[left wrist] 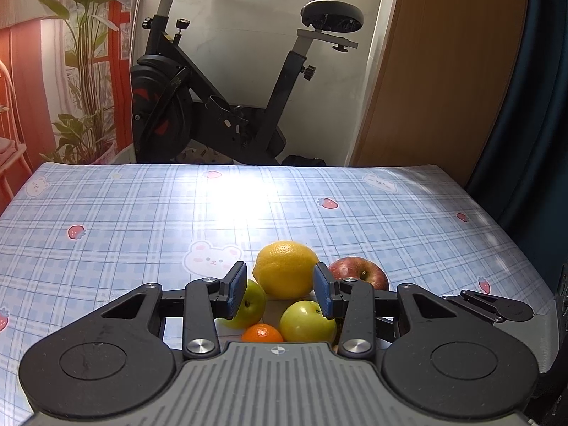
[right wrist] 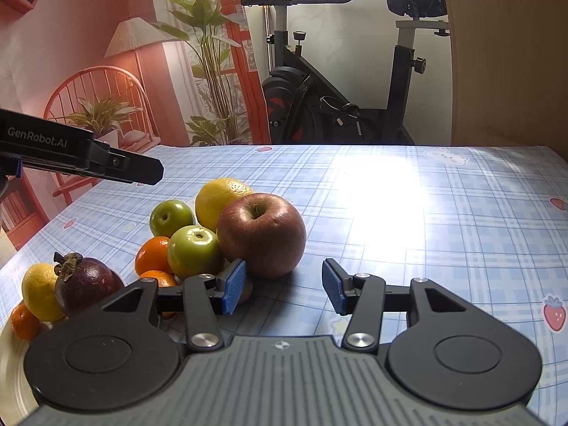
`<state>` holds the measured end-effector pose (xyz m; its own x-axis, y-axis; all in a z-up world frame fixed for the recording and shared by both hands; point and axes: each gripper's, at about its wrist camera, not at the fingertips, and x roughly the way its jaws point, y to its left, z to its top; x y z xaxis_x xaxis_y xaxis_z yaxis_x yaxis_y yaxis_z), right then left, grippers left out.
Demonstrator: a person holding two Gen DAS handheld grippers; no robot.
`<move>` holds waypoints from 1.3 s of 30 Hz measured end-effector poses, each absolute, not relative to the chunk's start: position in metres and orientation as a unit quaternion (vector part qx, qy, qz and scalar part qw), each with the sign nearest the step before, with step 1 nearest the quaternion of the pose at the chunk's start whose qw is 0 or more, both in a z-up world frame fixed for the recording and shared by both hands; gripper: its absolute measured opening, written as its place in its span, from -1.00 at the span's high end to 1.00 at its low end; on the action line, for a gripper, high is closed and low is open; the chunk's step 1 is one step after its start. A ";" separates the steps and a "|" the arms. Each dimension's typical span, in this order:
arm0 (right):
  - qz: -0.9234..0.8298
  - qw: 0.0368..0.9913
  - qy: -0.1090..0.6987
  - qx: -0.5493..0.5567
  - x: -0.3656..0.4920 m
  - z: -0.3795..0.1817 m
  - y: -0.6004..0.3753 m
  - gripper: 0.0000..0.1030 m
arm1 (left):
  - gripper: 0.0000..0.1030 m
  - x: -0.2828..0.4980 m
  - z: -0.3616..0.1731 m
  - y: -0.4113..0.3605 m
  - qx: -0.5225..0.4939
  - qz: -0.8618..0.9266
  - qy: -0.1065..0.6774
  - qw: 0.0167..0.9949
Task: Organize fruits
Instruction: 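Close the right gripper around the red apple, then lift the red apple with the right gripper and carry it over the plate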
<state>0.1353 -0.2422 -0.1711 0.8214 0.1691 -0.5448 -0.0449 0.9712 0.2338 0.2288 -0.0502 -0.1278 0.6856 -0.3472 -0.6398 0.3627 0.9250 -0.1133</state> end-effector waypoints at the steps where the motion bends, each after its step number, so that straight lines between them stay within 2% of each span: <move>1: 0.058 0.949 0.293 0.104 0.135 -0.171 -0.242 0.01 | 0.16 0.229 -0.129 -0.051 0.009 -0.195 0.348 0.917; 14: 0.082 0.949 0.293 0.087 0.150 -0.175 -0.233 -0.22 | 0.16 0.257 -0.139 -0.066 -0.030 -0.238 0.389 0.889; 39: 0.099 0.942 0.299 0.115 0.166 -0.180 -0.244 -0.30 | 0.16 0.288 -0.172 -0.083 -0.085 -0.270 0.458 0.843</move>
<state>0.1658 -0.2438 -0.1795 0.8014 0.2560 -0.5406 -0.1189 0.9539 0.2754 0.2883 -0.0832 -0.1717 0.4355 -0.5328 -0.7256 0.3773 0.8398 -0.3903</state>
